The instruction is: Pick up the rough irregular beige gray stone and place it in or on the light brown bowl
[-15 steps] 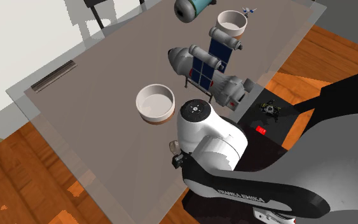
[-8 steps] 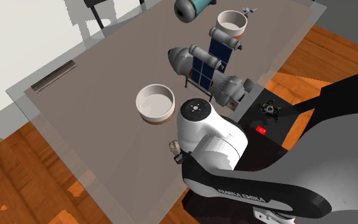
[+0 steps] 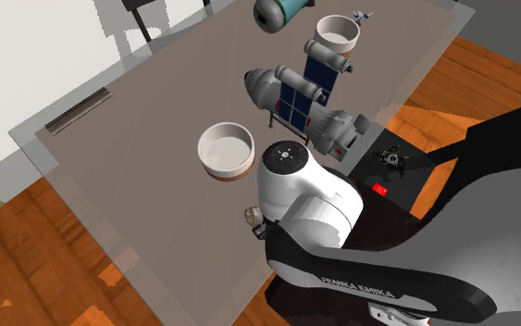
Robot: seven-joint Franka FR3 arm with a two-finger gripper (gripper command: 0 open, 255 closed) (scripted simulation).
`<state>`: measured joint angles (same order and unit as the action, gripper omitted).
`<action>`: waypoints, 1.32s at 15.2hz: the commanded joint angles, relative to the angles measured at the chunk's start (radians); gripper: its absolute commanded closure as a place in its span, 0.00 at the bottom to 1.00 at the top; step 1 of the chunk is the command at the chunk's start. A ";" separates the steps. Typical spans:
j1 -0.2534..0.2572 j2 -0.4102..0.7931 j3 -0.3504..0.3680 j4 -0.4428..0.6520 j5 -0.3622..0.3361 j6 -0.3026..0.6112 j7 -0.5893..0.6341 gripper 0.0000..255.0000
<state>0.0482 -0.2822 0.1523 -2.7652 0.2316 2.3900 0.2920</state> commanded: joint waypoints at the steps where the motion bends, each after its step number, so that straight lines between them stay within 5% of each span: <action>1: -0.008 0.054 0.002 0.057 -0.021 -0.023 0.006 0.00; 5: -0.025 0.230 0.006 0.258 -0.090 -0.114 0.031 0.00; 12: -0.018 0.304 0.012 0.217 -0.088 0.002 0.031 0.00; 20: -0.018 0.304 0.012 0.217 -0.088 0.002 0.031 0.00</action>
<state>0.0299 0.0219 0.1643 -2.5485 0.1439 2.3917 0.3234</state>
